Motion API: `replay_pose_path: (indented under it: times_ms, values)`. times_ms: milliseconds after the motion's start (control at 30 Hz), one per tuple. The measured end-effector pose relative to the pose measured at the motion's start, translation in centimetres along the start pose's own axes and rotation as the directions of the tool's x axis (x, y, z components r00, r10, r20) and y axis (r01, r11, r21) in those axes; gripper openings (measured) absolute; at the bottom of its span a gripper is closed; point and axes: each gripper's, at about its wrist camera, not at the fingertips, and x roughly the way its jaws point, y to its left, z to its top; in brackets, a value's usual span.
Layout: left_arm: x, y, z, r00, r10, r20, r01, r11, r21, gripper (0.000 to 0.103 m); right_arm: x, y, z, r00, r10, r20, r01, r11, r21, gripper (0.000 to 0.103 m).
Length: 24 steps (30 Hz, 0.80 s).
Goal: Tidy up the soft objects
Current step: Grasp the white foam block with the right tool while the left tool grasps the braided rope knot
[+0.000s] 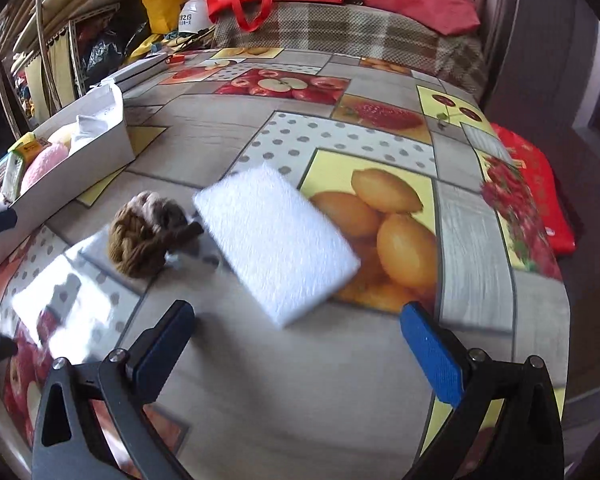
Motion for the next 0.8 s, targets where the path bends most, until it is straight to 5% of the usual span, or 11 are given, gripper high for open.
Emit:
replay_pose_path:
  times_ms: [300,433,600,800]
  values:
    - [1.1,-0.8,0.3,0.999,-0.019,-0.043,0.02,0.999,0.028,0.096,1.4,0.7,1.9,0.998,0.061,-0.001,-0.061,0.996,-0.063,0.1]
    - [1.8,-0.4,1.3,1.0,-0.009,-0.029,0.009,1.0,0.001,0.096,-0.2,1.2,0.9,0.997,0.071,0.031,-0.068,0.995,-0.068,0.06]
    - [3.7,-1.0,3.4,1.0,0.031,-0.007,-0.03,0.999,0.019,0.096,-2.0,-1.3,-1.2,0.999,-0.013,0.052,0.007,0.994,0.107,0.06]
    - [7.0,-2.5,5.6,0.994,0.098,-0.039,-0.094,0.992,0.083,0.096,-2.9,-3.7,-1.8,0.995,0.022,0.101,-0.047,0.969,0.244,0.06]
